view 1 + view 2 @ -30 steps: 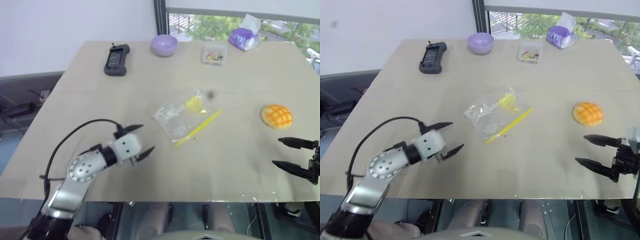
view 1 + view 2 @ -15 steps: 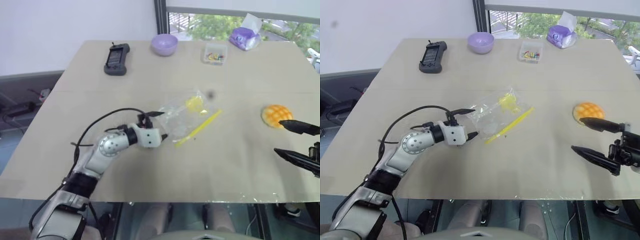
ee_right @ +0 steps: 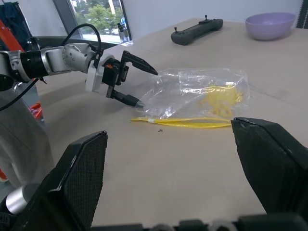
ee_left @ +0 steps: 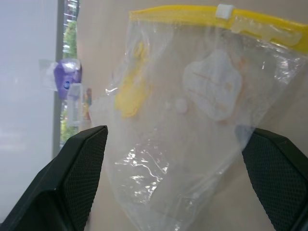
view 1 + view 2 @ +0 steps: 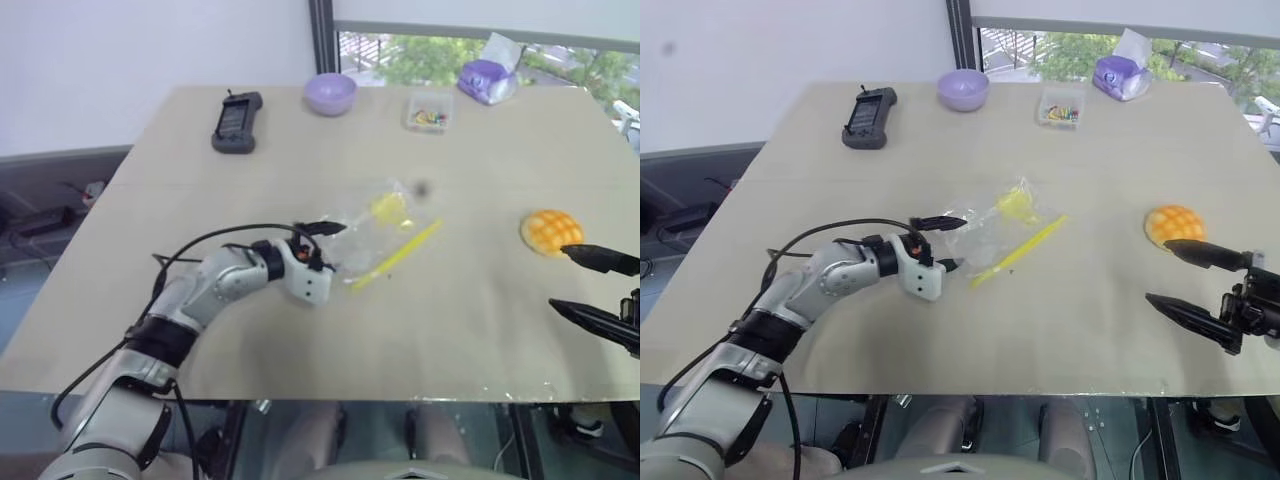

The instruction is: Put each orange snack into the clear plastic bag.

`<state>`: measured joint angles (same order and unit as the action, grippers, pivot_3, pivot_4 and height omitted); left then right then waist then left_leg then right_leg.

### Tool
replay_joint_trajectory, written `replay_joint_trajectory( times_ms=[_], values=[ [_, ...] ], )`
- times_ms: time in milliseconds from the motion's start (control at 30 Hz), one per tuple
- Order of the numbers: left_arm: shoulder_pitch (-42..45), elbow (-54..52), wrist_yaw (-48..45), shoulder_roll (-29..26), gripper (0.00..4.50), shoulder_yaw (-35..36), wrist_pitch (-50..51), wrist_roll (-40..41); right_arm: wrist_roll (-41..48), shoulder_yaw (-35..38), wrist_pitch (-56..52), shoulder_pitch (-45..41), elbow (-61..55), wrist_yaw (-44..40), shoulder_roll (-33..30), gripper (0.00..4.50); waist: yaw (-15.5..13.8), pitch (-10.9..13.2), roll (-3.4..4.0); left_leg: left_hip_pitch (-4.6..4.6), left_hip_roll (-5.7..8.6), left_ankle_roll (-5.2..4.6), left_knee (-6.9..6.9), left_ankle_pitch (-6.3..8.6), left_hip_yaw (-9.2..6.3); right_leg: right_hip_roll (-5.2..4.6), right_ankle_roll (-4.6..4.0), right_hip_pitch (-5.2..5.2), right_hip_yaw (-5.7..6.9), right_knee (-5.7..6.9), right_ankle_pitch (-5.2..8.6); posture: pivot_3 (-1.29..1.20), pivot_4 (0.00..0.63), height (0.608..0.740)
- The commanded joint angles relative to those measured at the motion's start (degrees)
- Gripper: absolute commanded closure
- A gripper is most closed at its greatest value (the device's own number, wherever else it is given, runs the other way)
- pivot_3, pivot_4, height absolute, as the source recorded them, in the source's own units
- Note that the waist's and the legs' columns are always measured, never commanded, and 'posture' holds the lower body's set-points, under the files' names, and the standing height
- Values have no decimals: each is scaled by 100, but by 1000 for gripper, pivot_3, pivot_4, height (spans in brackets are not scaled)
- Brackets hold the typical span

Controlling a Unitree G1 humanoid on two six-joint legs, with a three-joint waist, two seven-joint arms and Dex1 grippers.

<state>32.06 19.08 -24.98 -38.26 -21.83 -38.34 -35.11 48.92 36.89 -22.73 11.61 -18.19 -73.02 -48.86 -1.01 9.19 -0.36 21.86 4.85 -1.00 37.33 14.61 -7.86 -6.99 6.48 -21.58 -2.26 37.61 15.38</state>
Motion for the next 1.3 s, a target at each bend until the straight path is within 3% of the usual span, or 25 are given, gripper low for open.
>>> replay_joint_trajectory(
  times_ms=[33,133,333,367,467,600,700,800,1067,1200,1300],
  values=[
    [224,765,637,218,520,-338,126,-757,-12,144,96,-68,-83,64,-37,0,-9,-3,1,0,0,-1,1,0,-1,0,1,1,0,-1,0,0,150,740],
    [463,1177,1200,459,1468,-505,172,-1051,-14,126,90,-89,-119,105,-36,0,10,-4,-2,-2,1,-1,9,-1,-2,1,3,3,0,5,1,0,150,740],
    [588,1483,1603,665,4253,-519,228,-1023,1,205,66,-8,-197,161,-37,0,-9,-21,22,3,3,0,8,-2,-3,-2,2,-1,0,11,0,0,150,740],
    [567,1486,1623,705,4477,-463,251,-915,0,212,66,8,-210,173,-29,0,-19,-28,24,0,6,-1,8,-2,-5,-4,2,0,0,10,0,0,150,740],
    [496,1442,1606,819,4477,-268,289,-558,0,198,69,31,-240,216,-12,0,-16,-32,31,-3,5,-1,8,-2,-6,-3,4,2,1,13,1,0,150,740],
    [182,893,972,1390,4477,519,923,1173,-30,124,101,14,-221,247,-6,0,-8,-37,41,3,5,-1,9,-2,-8,-4,4,-1,3,14,1,0,150,740],
    [-141,-29,222,1893,4477,1052,2134,2637,-63,59,109,-43,-191,266,-17,0,28,-13,2,24,5,0,10,-2,-12,-3,3,-14,7,6,0,0,150,740],
    [-412,-910,-374,2085,4477,1265,3322,3519,-218,-87,95,-121,-144,368,-47,0,76,-10,-3,50,4,3,12,-3,-11,-3,2,-40,7,1,0,0,150,740],
    [-901,-2877,-1150,2061,4477,1440,5729,5098,-1653,-1288,516,-915,275,1063,-64,0,167,-9,-4,72,2,16,15,-11,-6,0,1,-67,0,7,0,0,150,740],
    [-847,-3175,-1073,2074,4477,1524,6295,5377,-3084,-2236,1166,-1571,826,1672,-86,0,178,-9,-4,69,2,26,16,-17,-6,4,1,-66,1,10,0,0,150,740],
    [-791,-3235,-998,2100,4477,1535,6489,5444,-3685,-2844,1473,-1939,977,1869,11,0,170,-8,-4,71,2,28,15,-18,-7,4,1,-69,1,8,1,0,150,740]
  ],
)
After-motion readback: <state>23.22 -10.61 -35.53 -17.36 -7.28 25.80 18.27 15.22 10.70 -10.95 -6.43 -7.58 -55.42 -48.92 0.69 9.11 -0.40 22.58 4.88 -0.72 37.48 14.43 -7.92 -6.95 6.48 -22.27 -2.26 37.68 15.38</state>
